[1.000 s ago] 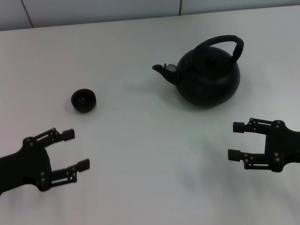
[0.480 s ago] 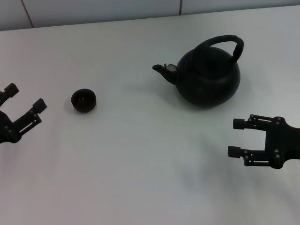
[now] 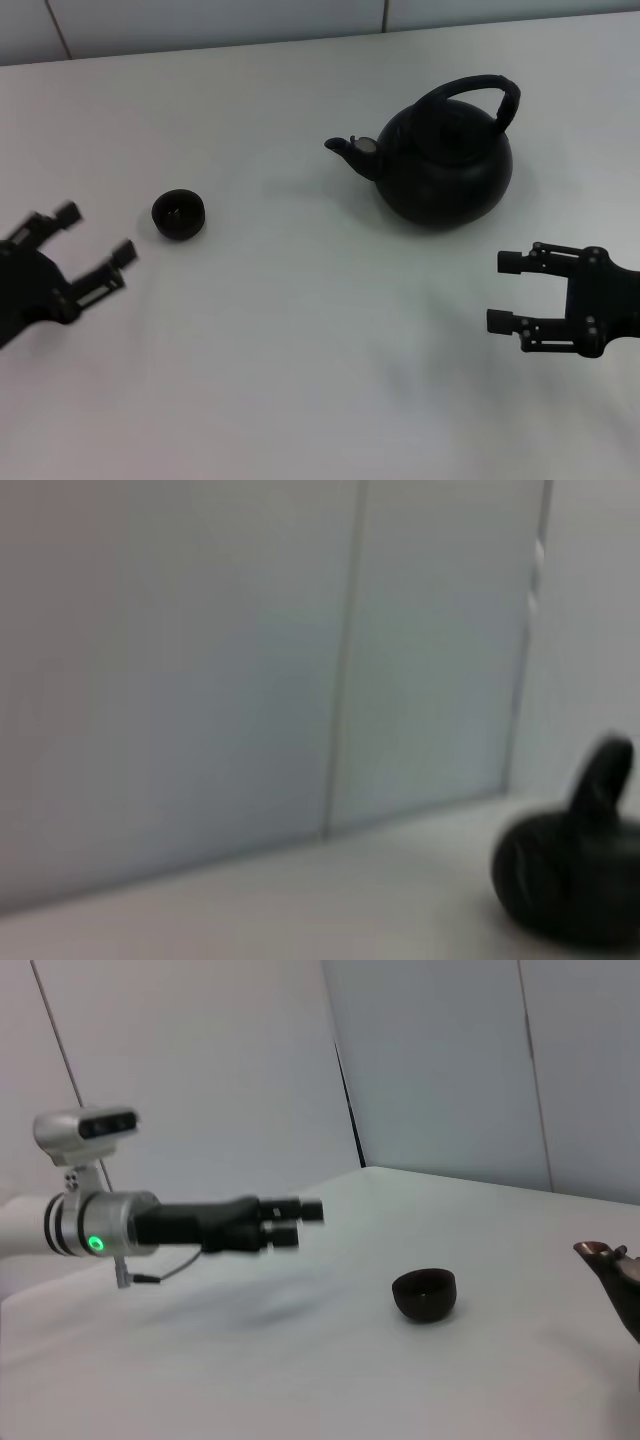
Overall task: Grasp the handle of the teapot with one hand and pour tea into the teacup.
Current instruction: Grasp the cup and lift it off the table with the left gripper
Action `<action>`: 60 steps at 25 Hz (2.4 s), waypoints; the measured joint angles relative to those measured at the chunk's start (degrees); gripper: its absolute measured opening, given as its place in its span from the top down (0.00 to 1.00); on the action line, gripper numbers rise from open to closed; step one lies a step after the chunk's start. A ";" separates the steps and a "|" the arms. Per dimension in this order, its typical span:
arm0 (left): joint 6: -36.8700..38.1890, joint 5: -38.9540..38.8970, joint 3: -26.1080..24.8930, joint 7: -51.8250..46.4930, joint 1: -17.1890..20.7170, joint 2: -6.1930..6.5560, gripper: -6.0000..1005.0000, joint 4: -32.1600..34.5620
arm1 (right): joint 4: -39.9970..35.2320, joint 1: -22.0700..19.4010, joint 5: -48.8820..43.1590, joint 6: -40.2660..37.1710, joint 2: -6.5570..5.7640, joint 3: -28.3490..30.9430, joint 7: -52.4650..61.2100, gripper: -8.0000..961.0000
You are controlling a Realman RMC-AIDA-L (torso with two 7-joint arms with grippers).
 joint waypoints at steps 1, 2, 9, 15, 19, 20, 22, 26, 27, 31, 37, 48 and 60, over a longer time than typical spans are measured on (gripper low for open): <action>-1.09 -0.01 1.41 -0.01 -0.13 -0.01 0.20 0.05 | 0.00 0.02 0.00 0.02 -0.04 0.00 0.00 0.18; -2.55 -0.01 3.08 -0.01 -0.28 -0.03 0.20 0.07 | -0.02 0.04 0.00 0.03 -0.05 0.00 0.00 0.18; -8.57 -0.47 6.97 0.60 -0.66 -0.22 0.20 -0.27 | -0.09 0.07 0.00 0.04 -0.19 0.47 0.00 0.18; -8.79 -0.55 6.81 0.73 -0.74 -0.24 0.21 -0.29 | -0.09 0.07 0.00 0.05 -0.19 0.44 -0.04 0.18; -12.23 -1.51 6.83 1.94 -2.58 -0.33 0.21 -2.57 | -0.13 0.07 0.00 0.03 -0.25 0.44 -0.04 0.18; -12.23 -1.51 6.83 1.94 -2.58 -0.33 0.21 -2.57 | -0.16 0.07 0.00 0.03 -0.27 0.44 -0.04 0.18; -13.47 -1.84 6.84 2.37 -3.41 -0.33 0.22 -3.38 | -0.19 0.07 0.00 0.02 -0.28 0.47 -0.04 0.18; -17.04 -2.17 6.88 2.60 -5.86 -0.34 0.22 -5.23 | -0.26 0.07 0.00 0.00 -0.38 0.51 -0.04 0.18; -17.04 -2.17 6.88 2.60 -5.86 -0.34 0.22 -5.23 | -0.26 0.07 0.00 0.00 -0.38 0.52 -0.03 0.18; -19.43 -2.28 6.88 3.17 -7.36 -0.48 0.22 -6.28 | -0.26 0.07 0.00 -0.01 -0.38 0.53 -0.02 0.18; -23.22 -3.82 6.81 3.70 -9.36 -0.65 0.23 -8.22 | -0.32 0.07 0.00 0.00 -0.37 0.63 0.00 0.18; -27.58 -4.42 6.85 5.30 -11.66 -0.68 0.24 -10.57 | -0.35 0.07 0.12 0.00 -0.43 0.62 0.01 0.18; -30.14 -4.54 6.80 6.34 -13.29 -0.74 0.25 -11.63 | -0.35 0.16 0.18 0.00 -0.54 0.52 0.01 0.18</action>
